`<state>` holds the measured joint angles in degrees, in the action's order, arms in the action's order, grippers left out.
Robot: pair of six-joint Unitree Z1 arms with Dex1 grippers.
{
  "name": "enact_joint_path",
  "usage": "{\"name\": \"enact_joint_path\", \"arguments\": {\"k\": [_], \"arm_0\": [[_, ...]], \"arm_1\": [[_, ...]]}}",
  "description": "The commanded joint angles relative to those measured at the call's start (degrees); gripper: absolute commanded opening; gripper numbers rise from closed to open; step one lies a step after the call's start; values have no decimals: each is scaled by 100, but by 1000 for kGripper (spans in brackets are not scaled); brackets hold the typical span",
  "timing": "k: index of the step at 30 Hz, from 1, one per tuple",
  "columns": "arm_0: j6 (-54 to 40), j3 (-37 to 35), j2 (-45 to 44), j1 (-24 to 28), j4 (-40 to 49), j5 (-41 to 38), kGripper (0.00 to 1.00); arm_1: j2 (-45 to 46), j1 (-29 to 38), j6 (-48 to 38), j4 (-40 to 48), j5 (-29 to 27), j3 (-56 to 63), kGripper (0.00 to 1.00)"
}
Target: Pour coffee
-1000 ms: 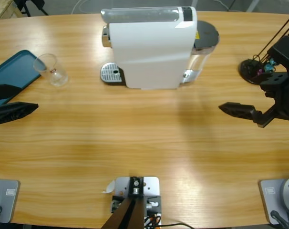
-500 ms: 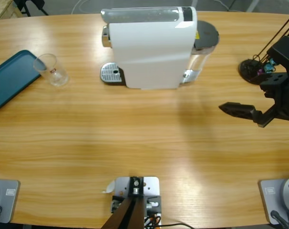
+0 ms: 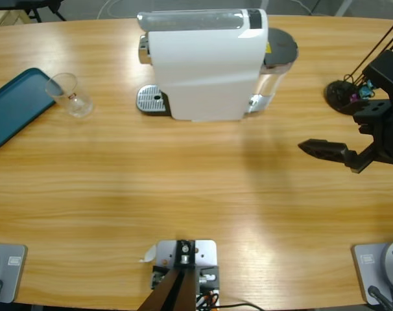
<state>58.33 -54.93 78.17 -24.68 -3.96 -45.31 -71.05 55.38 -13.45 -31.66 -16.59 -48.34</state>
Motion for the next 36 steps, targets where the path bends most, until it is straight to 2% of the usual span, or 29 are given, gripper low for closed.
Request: {"name": "enact_joint_path", "arguments": {"k": [1,6,18,29,36], "arm_0": [[205,234,1095,87,-761,-301,729],[296,322,1506,104,-1165,-646,729],[832,459,2011,306,-2187,-864,729],[1210,977,2454,315,-3547,-1032,724],[1268,976,2580,322,-3734,-1032,724]], "arm_1": [[-93,61,-53,63,-37,190,931],[-103,61,-53,65,-37,184,928],[-93,61,-53,72,-37,193,927],[-105,61,-53,72,-28,193,927],[-109,61,-53,81,-28,202,927]]}}
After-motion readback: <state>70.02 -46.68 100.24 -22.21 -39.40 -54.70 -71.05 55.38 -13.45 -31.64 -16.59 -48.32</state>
